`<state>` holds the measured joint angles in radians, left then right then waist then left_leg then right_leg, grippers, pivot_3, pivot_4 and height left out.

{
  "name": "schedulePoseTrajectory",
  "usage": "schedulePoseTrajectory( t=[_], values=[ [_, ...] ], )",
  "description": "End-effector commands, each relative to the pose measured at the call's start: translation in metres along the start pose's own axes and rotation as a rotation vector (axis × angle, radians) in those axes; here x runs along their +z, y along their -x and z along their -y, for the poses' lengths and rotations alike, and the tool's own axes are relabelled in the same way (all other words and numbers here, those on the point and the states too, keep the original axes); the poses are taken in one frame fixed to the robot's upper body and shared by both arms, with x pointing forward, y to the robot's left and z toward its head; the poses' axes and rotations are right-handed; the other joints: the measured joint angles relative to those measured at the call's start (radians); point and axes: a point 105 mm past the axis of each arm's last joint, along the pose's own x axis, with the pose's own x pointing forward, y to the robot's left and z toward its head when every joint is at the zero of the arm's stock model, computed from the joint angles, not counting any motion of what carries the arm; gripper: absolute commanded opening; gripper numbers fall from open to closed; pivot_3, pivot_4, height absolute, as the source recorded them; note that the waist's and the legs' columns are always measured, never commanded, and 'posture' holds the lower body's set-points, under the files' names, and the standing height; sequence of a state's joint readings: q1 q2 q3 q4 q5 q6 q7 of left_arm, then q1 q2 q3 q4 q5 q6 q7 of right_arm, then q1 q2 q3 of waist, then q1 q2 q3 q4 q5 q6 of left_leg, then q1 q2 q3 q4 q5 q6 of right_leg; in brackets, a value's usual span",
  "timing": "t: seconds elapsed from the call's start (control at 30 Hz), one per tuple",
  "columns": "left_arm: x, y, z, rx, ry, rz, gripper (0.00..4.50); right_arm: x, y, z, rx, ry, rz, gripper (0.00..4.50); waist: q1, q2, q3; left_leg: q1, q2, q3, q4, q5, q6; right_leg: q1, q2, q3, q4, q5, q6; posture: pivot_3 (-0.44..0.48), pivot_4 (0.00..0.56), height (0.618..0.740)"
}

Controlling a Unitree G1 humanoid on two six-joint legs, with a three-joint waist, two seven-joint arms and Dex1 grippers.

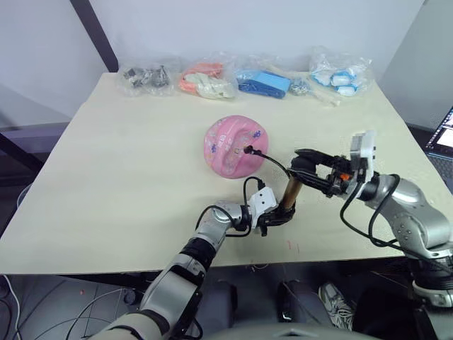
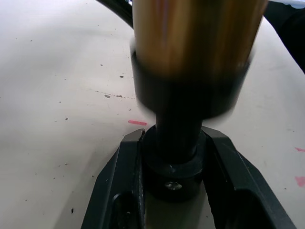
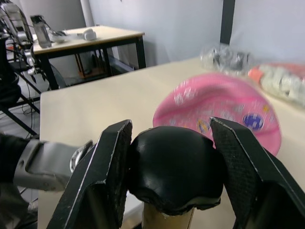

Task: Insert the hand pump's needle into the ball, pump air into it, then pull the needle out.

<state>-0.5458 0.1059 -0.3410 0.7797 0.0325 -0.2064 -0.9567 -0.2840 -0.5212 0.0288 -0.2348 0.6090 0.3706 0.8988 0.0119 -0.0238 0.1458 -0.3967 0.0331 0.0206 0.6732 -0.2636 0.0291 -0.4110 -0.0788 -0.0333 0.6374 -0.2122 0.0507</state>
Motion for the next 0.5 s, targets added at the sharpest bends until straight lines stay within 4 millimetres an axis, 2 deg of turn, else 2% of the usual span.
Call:
schedulePoseTrajectory(
  t=[0.03, 0.1, 0.2, 0.37, 0.5],
  values=[
    [-0.018, 0.002, 0.007, -0.008, 0.06, -0.029, 1.12, -0.036, -0.002, -0.007, 0.002, -0.057, -0.104, 2.09, 0.0, 0.0, 0.0, 0.0, 0.0, 0.0, 0.0, 0.0, 0.0, 0.0, 0.0, 0.0, 0.0, 0.0, 0.0, 0.0, 0.15, 0.74],
    [-0.018, 0.002, 0.007, -0.006, 0.064, -0.027, 1.12, -0.041, -0.002, -0.008, 0.0, -0.039, -0.117, 2.09, 0.0, 0.001, -0.001, 0.0, 0.0, 0.0, 0.0, 0.0, 0.0, 0.0, 0.0, 0.0, 0.0, 0.0, 0.0, 0.0, 0.15, 0.74],
    [-0.02, 0.003, 0.006, 0.003, 0.046, -0.028, 1.12, -0.031, -0.002, -0.008, 0.01, -0.014, -0.081, 2.09, 0.0, 0.001, -0.001, 0.0, 0.0, 0.0, 0.0, 0.0, 0.0, 0.0, 0.0, 0.0, 0.0, 0.0, 0.0, 0.0, 0.15, 0.74],
    [-0.023, 0.002, 0.009, -0.009, 0.015, -0.029, 1.12, 0.015, -0.001, -0.002, 0.037, 0.055, 0.019, 2.09, 0.0, 0.002, 0.0, 0.0, 0.0, 0.0, 0.0, 0.0, 0.0, 0.0, 0.0, 0.0, 0.0, 0.0, 0.0, 0.0, 0.15, 0.74],
    [-0.029, 0.002, 0.012, -0.011, -0.031, -0.043, 1.12, 0.04, 0.002, -0.006, 0.089, 0.107, 0.041, 2.09, 0.002, 0.003, 0.001, -0.001, 0.0, 0.0, 0.0, 0.0, 0.0, -0.001, 0.0, 0.0, 0.0, -0.001, -0.003, 0.0, 0.15, 0.74]
  ],
)
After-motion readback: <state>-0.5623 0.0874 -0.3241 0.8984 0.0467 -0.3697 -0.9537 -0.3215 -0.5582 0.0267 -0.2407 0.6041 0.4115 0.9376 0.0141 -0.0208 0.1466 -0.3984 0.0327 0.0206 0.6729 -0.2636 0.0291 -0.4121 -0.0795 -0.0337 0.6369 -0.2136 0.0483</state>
